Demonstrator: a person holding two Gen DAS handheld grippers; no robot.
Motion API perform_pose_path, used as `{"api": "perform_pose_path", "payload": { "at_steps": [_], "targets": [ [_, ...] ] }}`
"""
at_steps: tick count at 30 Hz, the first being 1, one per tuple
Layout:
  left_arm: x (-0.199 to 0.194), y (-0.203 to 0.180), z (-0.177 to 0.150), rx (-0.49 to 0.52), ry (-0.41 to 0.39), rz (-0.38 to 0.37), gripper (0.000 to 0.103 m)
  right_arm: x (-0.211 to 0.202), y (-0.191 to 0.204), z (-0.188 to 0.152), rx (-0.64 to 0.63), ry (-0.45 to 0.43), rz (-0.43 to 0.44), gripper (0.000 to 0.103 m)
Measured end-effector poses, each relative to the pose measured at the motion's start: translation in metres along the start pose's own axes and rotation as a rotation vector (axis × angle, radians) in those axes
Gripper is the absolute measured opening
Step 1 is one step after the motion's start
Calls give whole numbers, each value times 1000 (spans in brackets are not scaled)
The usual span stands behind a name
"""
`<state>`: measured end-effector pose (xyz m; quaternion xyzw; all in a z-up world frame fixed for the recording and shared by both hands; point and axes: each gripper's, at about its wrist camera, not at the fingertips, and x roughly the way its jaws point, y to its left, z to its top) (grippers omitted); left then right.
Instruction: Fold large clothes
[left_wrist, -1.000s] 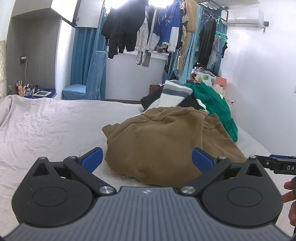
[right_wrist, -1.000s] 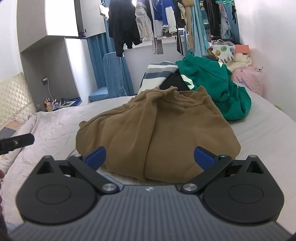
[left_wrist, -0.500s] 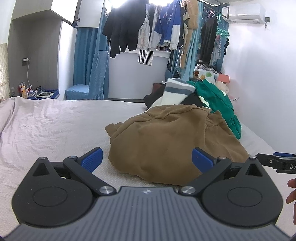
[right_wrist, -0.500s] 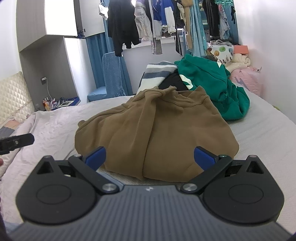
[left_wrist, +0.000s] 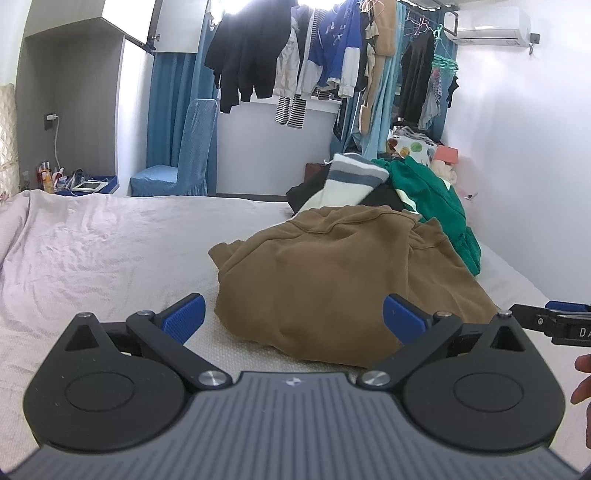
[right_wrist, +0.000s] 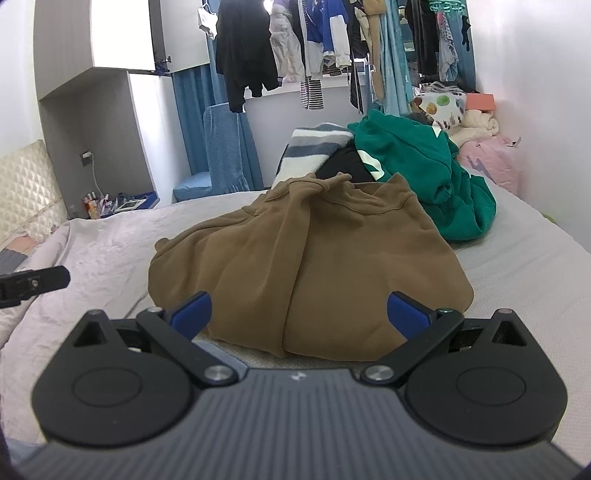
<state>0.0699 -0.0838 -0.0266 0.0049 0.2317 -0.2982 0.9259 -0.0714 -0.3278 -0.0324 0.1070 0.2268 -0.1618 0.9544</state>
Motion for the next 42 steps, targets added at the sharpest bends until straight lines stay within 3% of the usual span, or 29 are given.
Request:
{"api": "perform_pose_path", "payload": {
  "at_steps": [42],
  "targets": [
    [-7,-7,-5,15,-2,-26,103,-1,-2,0,-9,12,11,103]
  ]
}}
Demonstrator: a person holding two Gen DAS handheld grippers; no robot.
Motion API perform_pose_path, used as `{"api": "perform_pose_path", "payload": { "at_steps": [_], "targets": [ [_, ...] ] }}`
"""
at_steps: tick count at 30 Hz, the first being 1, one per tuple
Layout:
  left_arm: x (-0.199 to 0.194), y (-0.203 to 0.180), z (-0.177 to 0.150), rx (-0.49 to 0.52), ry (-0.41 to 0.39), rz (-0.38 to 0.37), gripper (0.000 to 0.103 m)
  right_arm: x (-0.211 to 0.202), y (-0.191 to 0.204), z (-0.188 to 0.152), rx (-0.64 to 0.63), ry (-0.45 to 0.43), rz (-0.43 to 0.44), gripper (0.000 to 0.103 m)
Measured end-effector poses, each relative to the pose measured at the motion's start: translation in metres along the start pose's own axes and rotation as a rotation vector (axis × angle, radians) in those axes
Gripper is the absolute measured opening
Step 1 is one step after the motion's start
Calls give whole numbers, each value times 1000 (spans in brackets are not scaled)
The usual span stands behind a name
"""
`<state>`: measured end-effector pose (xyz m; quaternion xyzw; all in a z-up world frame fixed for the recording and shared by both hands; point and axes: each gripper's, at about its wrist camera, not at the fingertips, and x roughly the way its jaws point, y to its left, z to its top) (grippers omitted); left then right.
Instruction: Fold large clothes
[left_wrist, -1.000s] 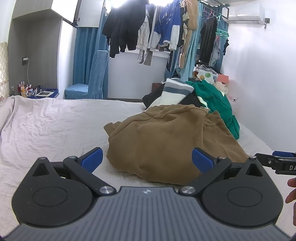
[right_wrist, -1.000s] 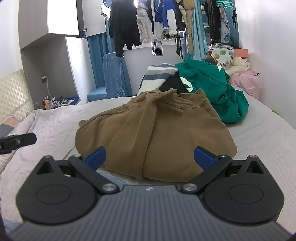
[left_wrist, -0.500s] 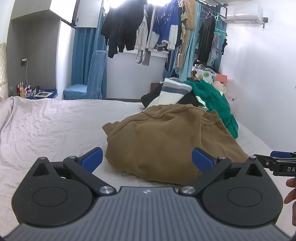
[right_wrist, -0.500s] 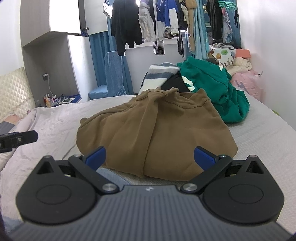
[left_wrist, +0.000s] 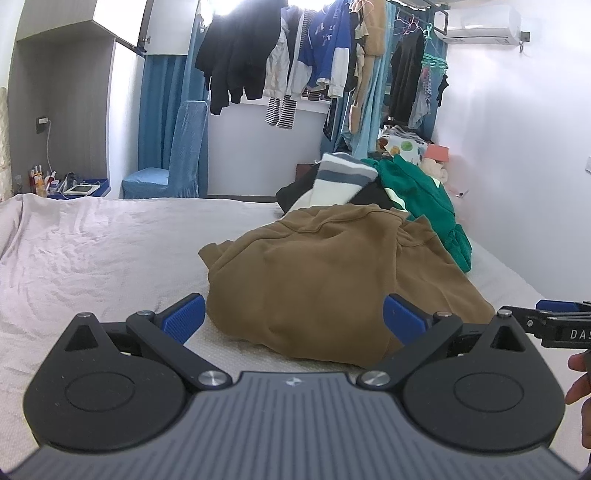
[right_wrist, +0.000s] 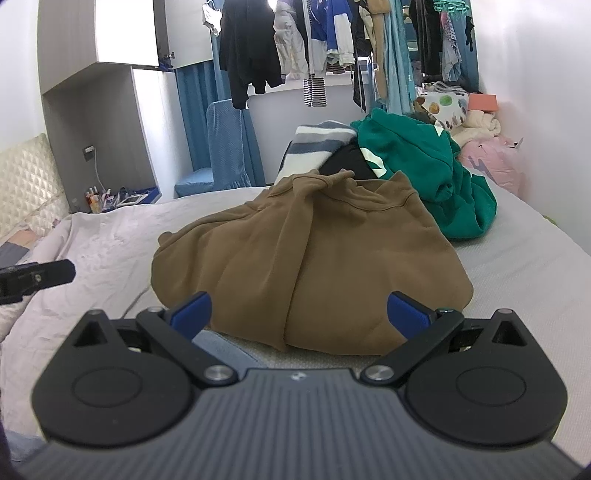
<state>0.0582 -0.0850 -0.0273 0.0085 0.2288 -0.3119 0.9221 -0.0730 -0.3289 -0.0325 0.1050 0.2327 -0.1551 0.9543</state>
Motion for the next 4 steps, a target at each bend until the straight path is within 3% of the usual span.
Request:
{"api": "perform_pose_path", "payload": {
  "at_steps": [4],
  "targets": [
    [0,1,0,1,2,-3,103,0,0,-1,-2,-2,-3,103]
  ]
}}
